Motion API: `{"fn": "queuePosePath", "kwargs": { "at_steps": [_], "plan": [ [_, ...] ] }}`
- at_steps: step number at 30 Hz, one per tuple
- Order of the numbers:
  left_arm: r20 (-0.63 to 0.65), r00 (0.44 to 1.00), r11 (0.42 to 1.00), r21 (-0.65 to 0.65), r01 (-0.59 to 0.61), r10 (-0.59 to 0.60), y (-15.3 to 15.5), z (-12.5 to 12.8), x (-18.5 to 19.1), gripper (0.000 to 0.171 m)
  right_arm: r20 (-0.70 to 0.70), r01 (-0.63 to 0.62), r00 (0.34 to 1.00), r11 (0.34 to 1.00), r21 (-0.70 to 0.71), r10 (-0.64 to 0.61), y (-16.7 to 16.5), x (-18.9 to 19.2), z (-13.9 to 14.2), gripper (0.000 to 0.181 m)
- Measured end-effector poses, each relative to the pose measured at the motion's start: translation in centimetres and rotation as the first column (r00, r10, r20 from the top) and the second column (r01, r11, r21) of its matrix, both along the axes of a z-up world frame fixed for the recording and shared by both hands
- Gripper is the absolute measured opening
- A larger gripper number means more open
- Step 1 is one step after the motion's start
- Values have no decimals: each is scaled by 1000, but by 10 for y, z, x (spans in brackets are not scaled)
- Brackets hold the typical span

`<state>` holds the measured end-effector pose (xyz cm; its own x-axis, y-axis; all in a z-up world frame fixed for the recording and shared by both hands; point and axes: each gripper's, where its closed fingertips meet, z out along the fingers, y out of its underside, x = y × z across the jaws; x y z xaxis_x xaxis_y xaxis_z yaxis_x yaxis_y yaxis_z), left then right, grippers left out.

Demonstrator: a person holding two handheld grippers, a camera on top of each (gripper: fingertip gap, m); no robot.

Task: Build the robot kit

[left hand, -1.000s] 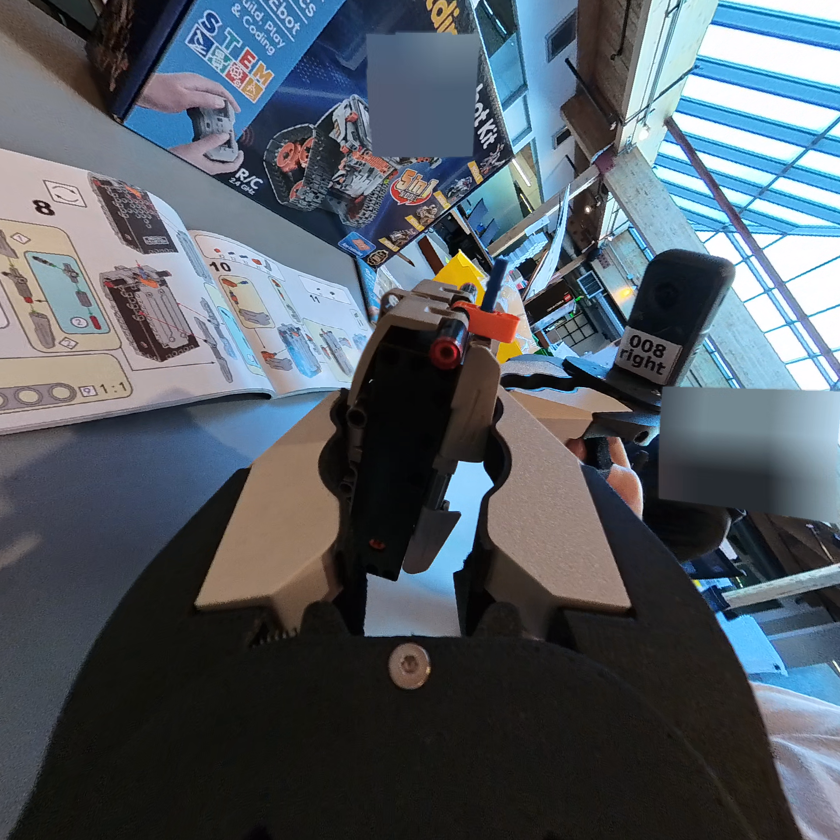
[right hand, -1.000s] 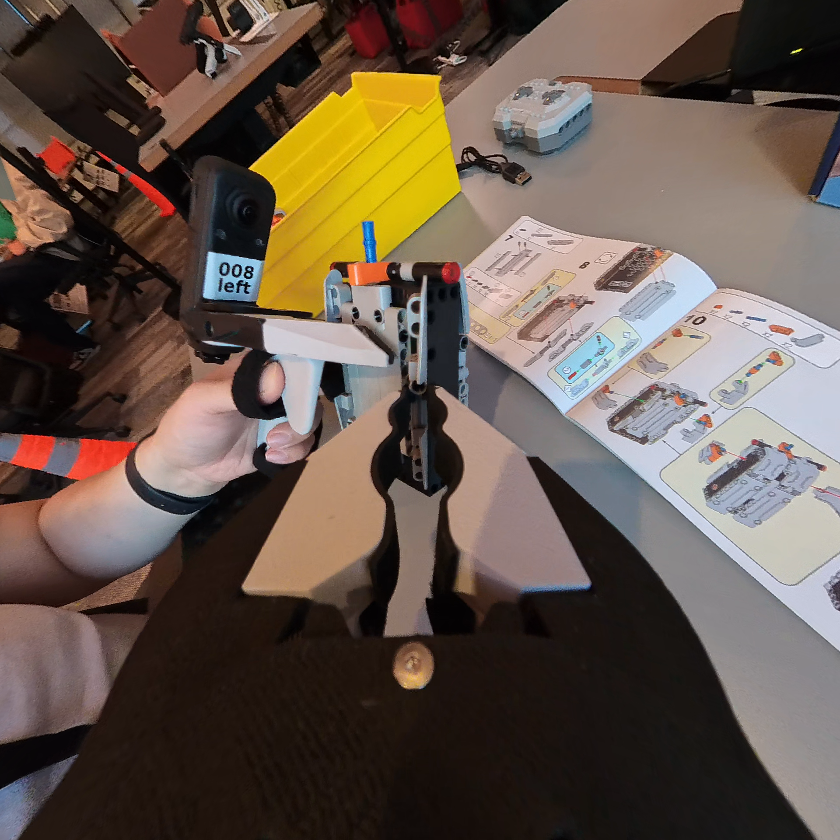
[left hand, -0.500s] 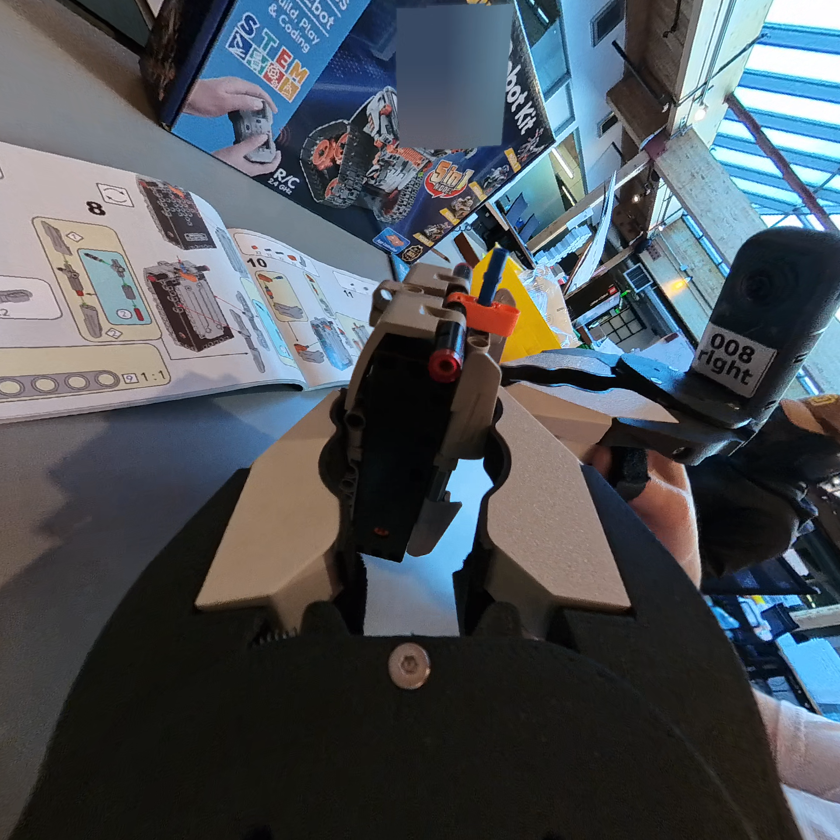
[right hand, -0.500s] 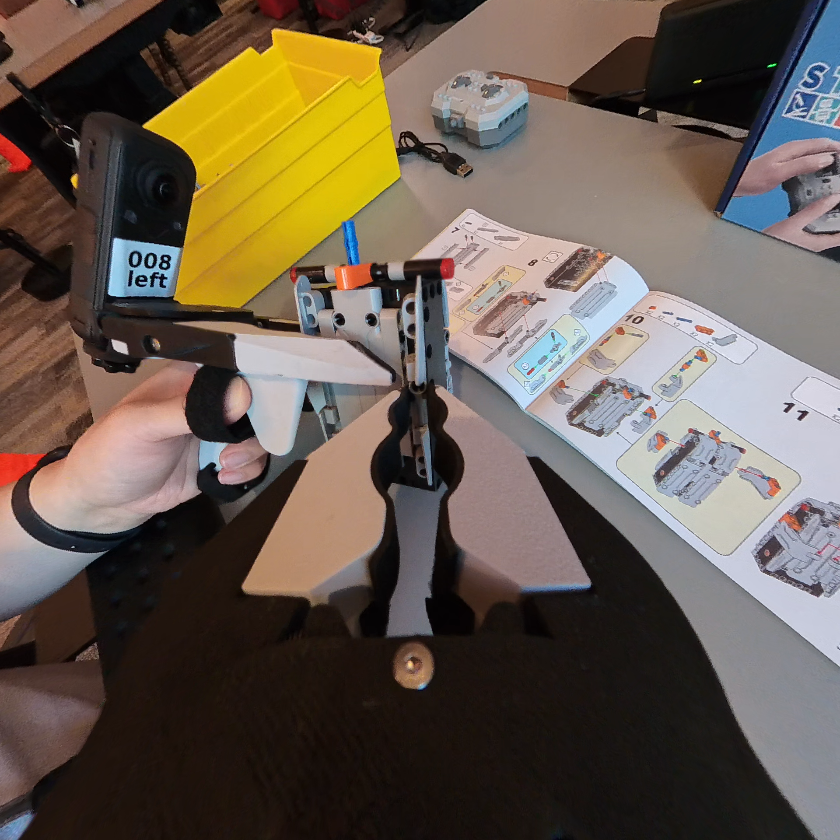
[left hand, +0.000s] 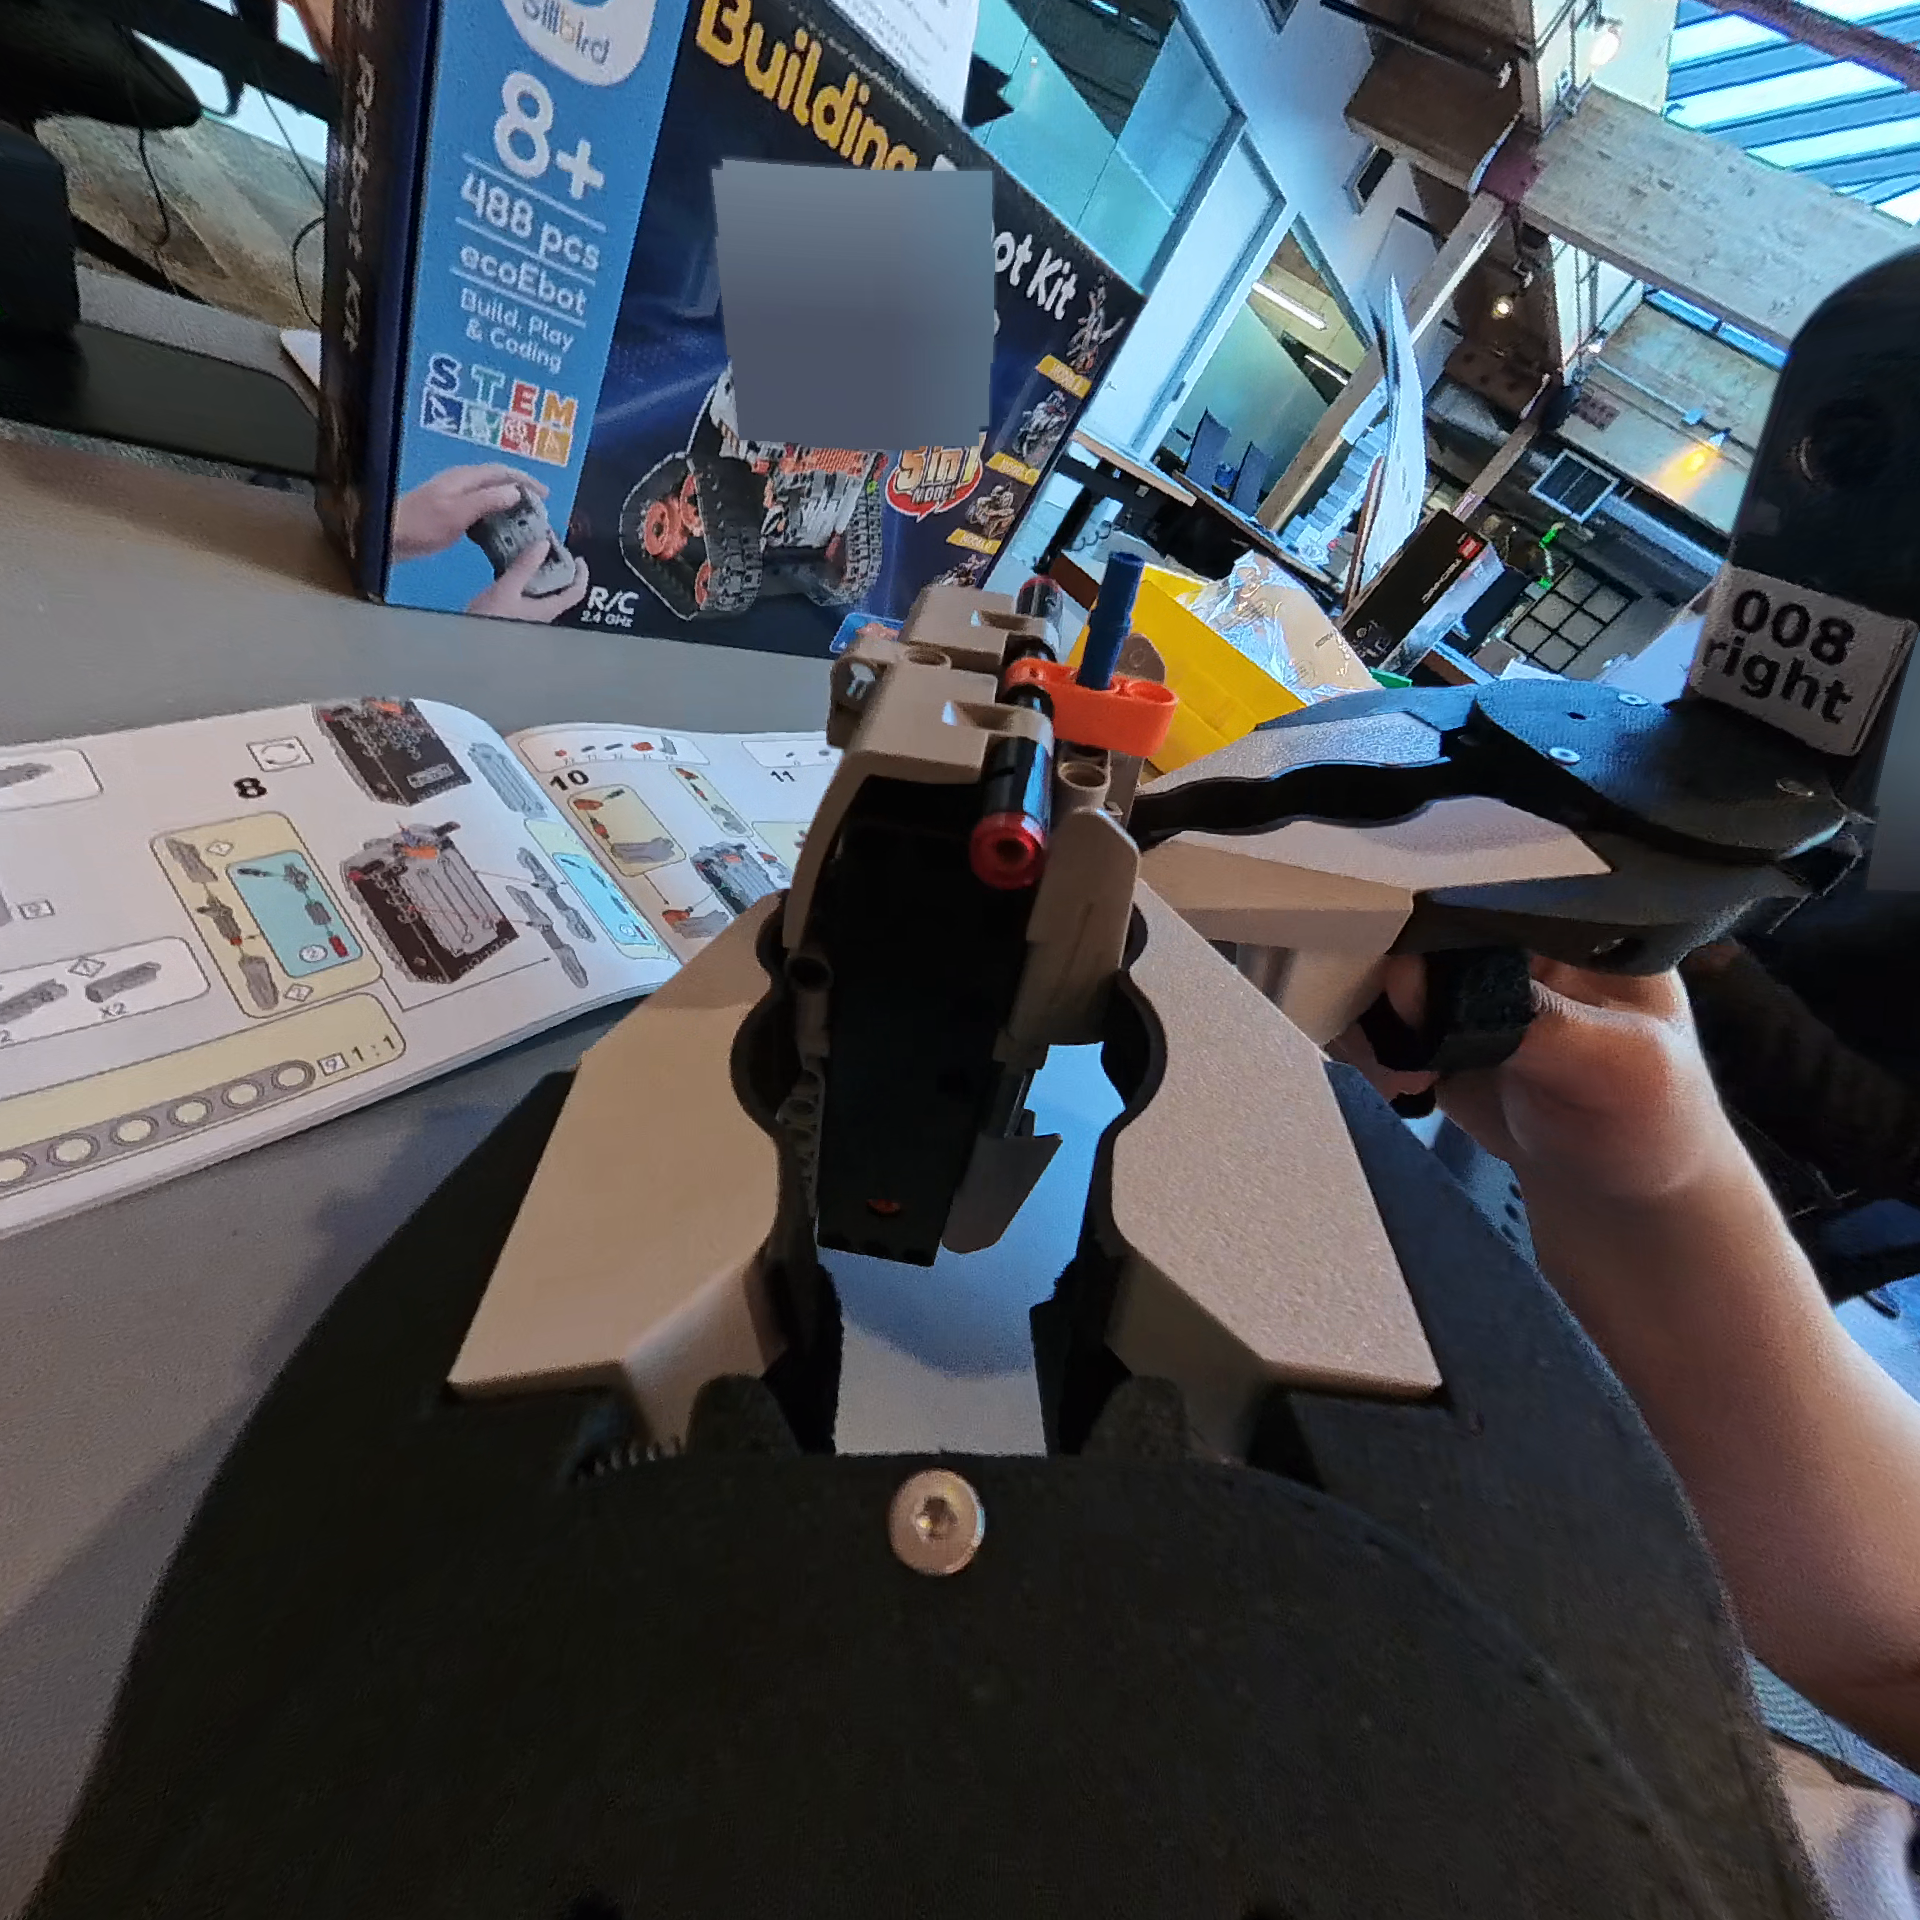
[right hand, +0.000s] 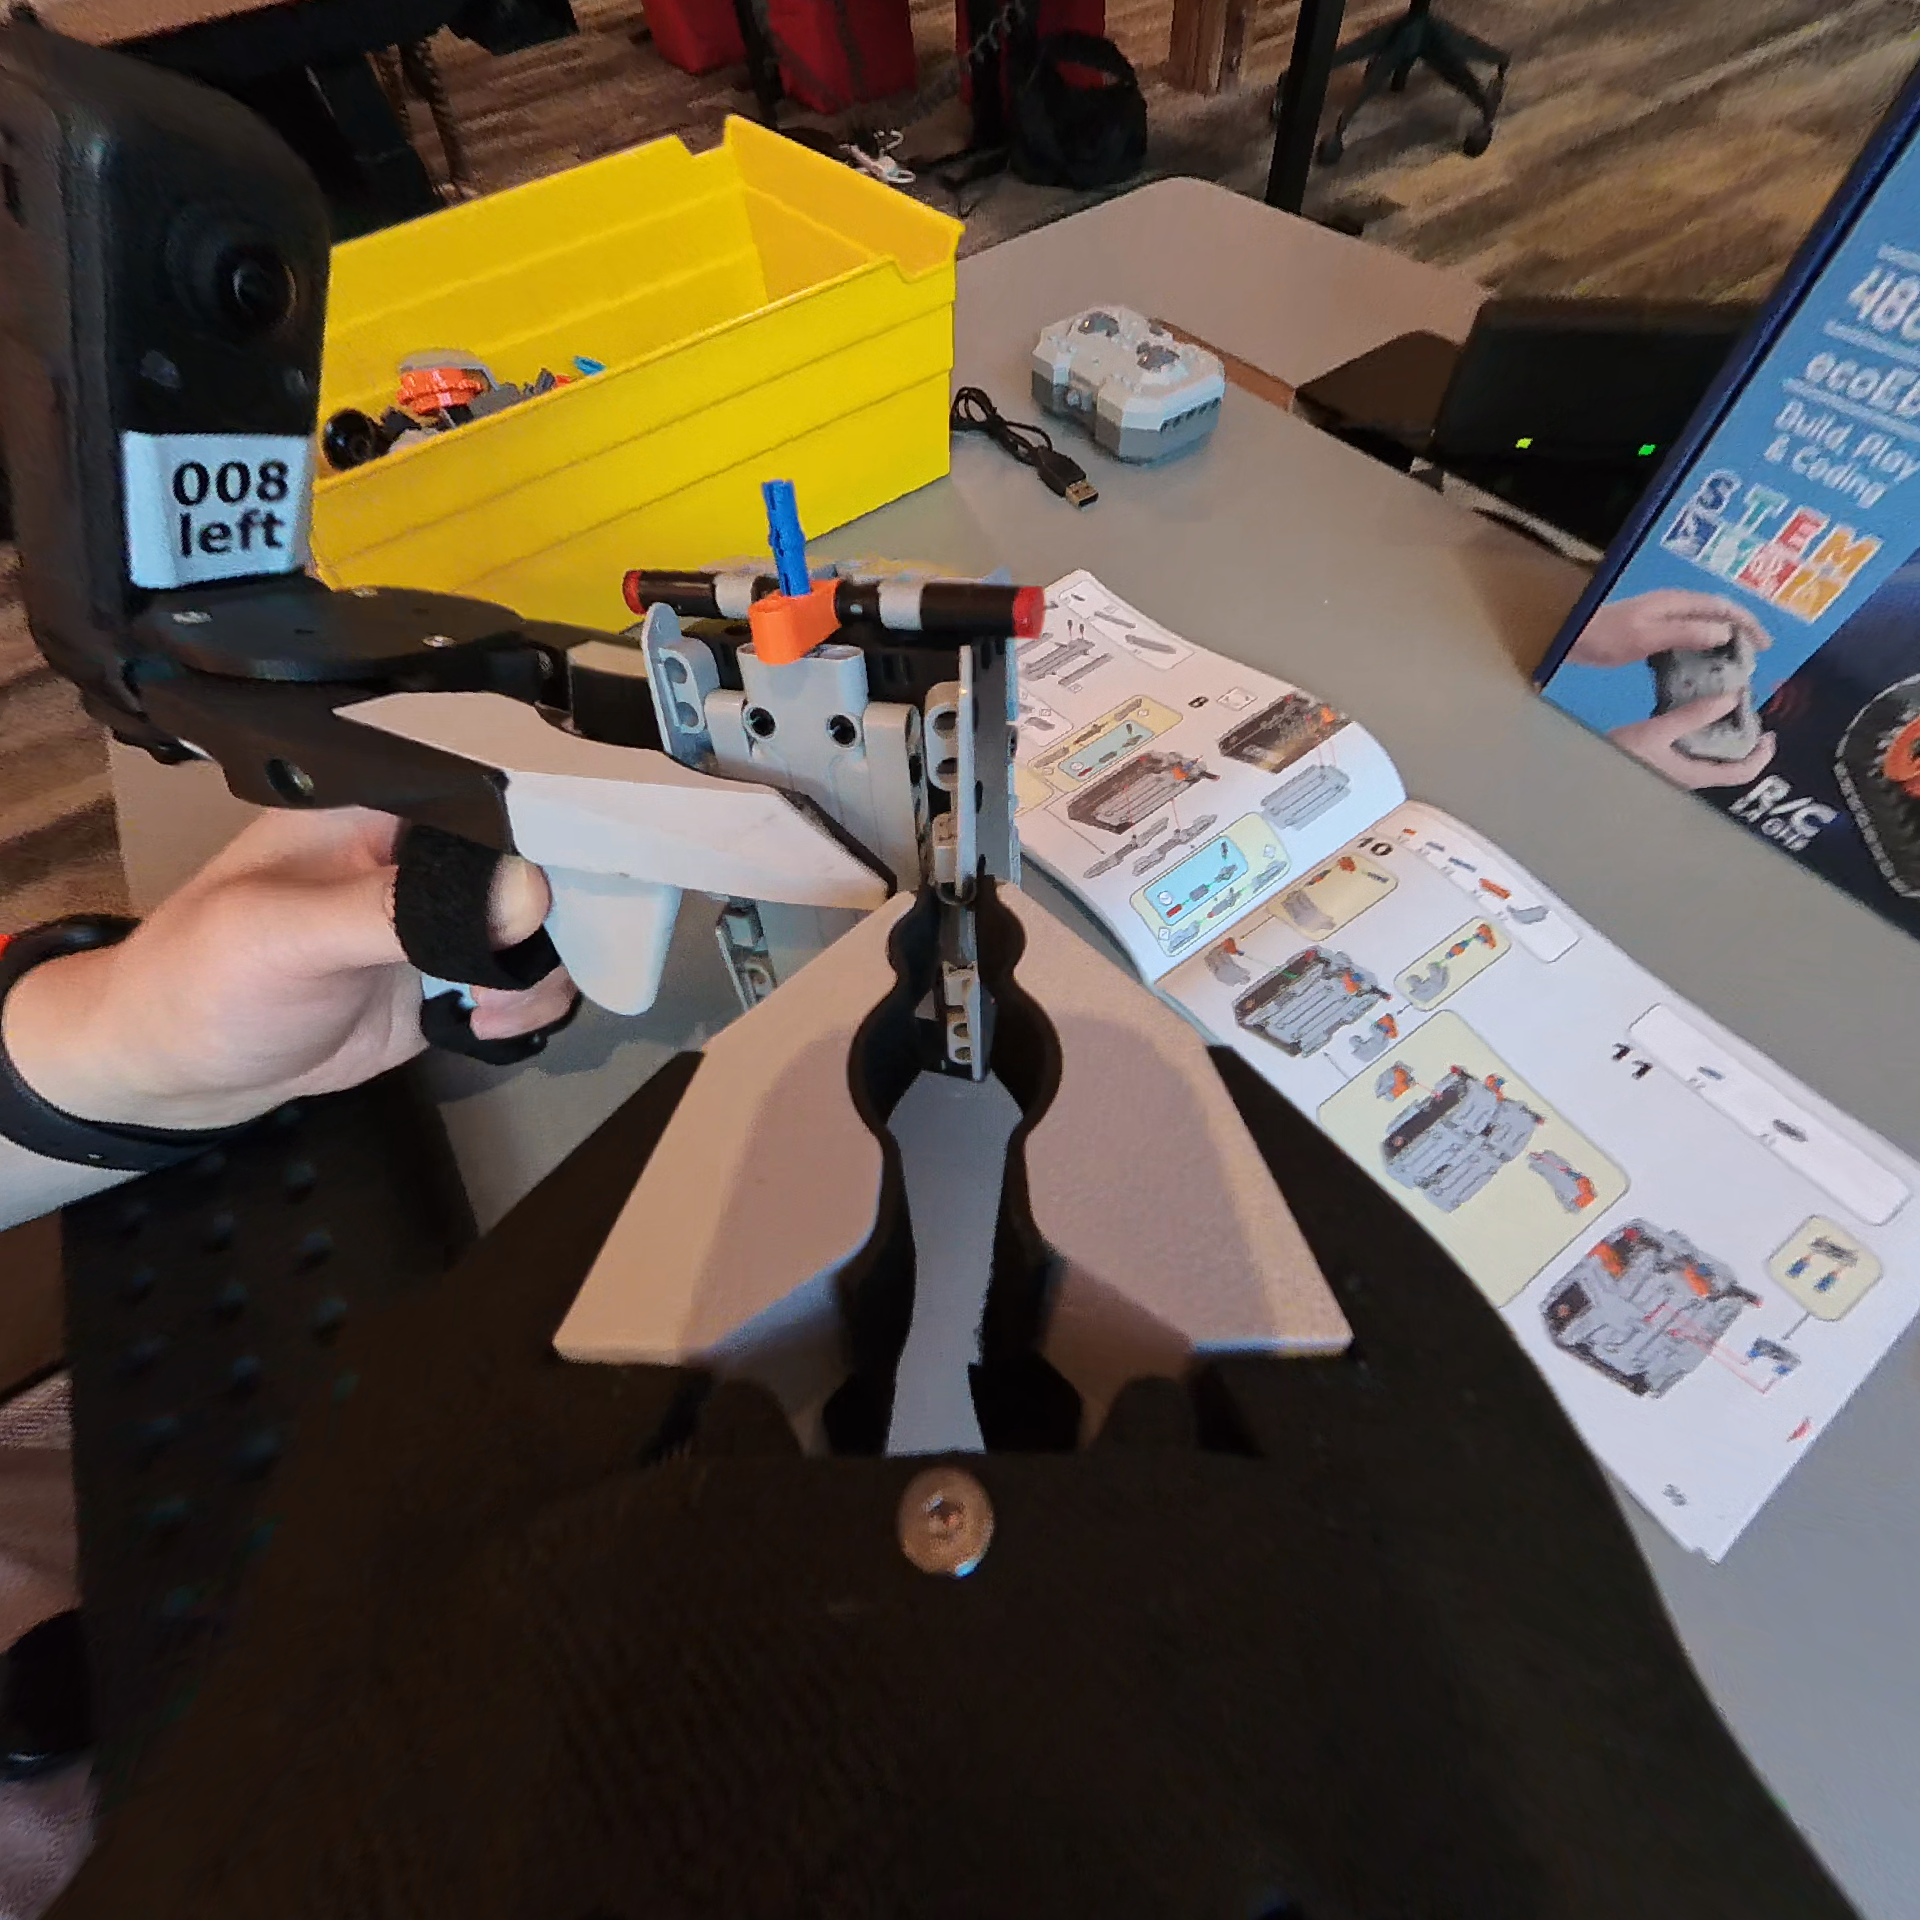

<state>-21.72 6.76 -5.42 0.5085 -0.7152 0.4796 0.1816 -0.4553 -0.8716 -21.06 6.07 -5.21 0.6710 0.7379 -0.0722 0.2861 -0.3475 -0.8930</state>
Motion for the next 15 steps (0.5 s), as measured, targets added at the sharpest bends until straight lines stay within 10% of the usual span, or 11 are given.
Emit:
{"fn": "queuePosePath", "kwargs": {
  "at_steps": [15],
  "plan": [
    [120,993,1000,-4,2,-1,-4,14,0,56,72,70,994,980,187,-84,3,-1,15,6]
  ]
}}
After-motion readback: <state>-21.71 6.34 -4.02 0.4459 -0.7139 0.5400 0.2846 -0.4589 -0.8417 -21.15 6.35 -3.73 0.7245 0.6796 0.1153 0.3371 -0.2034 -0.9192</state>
